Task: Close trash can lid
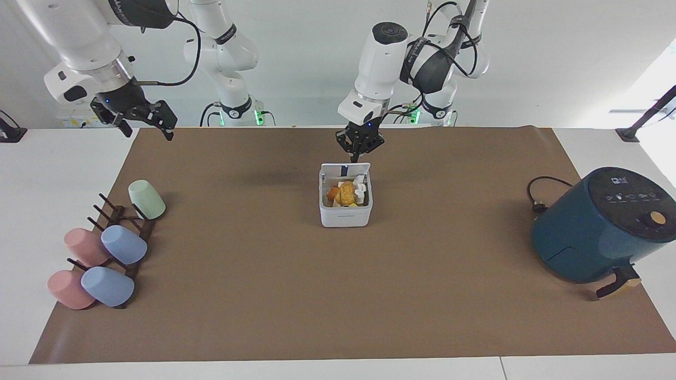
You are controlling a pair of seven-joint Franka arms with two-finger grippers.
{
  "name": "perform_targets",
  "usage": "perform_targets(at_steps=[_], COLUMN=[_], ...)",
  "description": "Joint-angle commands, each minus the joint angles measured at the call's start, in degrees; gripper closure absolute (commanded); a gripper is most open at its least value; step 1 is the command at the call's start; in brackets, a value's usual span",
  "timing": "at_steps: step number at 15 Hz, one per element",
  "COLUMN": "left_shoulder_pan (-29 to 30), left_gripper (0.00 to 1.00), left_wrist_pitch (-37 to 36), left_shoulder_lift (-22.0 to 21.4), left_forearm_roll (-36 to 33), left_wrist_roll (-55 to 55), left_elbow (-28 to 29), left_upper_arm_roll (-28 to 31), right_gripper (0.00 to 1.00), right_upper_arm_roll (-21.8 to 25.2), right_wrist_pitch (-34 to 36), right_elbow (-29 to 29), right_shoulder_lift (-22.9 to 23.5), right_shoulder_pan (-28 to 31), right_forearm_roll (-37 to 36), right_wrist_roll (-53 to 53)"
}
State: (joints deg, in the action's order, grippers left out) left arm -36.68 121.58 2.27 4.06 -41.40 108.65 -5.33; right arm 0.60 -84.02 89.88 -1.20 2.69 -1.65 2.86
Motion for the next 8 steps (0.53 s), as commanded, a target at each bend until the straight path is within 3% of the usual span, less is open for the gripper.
perform_targets(at_steps=[1,8], left_shoulder_pan=[1.18,2.41], left_gripper=[1.0,1.0], left_wrist_pitch=[1.2,6.21], left_shoulder_lift=[3.7,7.67], left_forearm_roll=[0.86,0.86], left_wrist_roll=[-0.52,-0.61], left_elbow=[-2.91,-3.53], left_upper_arm_roll=[-0.3,-0.3], right_gripper=[0.0,0.0], right_upper_arm_roll=[-0.16,-0.16], right_wrist_pitch=[-0.35,-0.35], right_elbow=[1.09,1.09], right_shoulder_lift=[-0.91,-0.91], right_shoulder_pan=[0.39,0.39], right_forearm_roll=[-0.11,-0.11], right_wrist_roll=[-1.36,-1.36])
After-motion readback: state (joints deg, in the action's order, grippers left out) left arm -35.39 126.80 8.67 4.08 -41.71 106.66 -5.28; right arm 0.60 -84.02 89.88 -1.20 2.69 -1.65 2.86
